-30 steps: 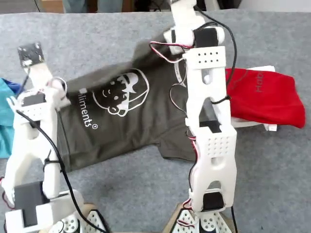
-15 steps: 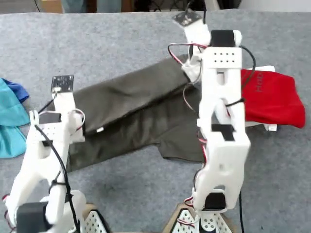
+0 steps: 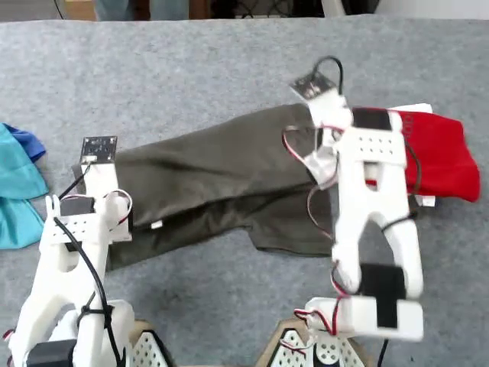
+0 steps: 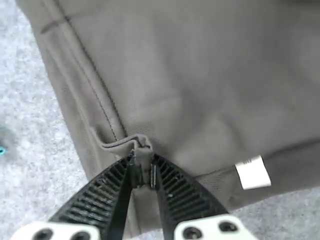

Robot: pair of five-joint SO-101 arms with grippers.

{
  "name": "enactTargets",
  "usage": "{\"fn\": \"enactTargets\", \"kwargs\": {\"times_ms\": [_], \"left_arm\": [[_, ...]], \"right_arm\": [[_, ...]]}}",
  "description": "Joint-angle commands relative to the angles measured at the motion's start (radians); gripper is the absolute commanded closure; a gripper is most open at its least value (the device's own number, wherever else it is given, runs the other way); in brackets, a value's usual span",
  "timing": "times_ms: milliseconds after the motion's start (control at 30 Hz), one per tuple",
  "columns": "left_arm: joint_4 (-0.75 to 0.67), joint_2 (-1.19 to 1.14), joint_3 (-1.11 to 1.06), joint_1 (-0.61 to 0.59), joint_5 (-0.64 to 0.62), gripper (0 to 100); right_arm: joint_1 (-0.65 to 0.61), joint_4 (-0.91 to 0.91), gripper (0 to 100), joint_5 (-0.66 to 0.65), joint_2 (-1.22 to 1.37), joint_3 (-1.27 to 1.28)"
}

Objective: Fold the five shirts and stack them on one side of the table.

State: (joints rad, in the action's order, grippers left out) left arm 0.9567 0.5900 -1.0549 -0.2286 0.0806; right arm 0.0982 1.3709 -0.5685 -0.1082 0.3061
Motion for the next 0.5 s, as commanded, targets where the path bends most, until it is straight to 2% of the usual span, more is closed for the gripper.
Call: {"fn": "enactTargets", "kwargs": {"times_ms": [0, 133, 333, 467], "left_arm": [[0.040, 0.032, -0.007, -0.025, 0.046, 97], [0.103, 0.032, -0.001, -0.025, 0.121, 97], [0.155, 0.034, 0.013, -0.024, 0.126, 97], [0.118, 0.026, 0.001, -0.047, 0.126, 97]], "right_arm": [[0.055, -0.063, 98.4, -0.009, -0.108, 0.124], [0.074, -0.098, 98.4, -0.009, -0.148, 0.208], [0.080, -0.129, 98.4, -0.009, -0.159, 0.259], [0.077, -0.129, 98.4, -0.009, -0.154, 0.266]]}}
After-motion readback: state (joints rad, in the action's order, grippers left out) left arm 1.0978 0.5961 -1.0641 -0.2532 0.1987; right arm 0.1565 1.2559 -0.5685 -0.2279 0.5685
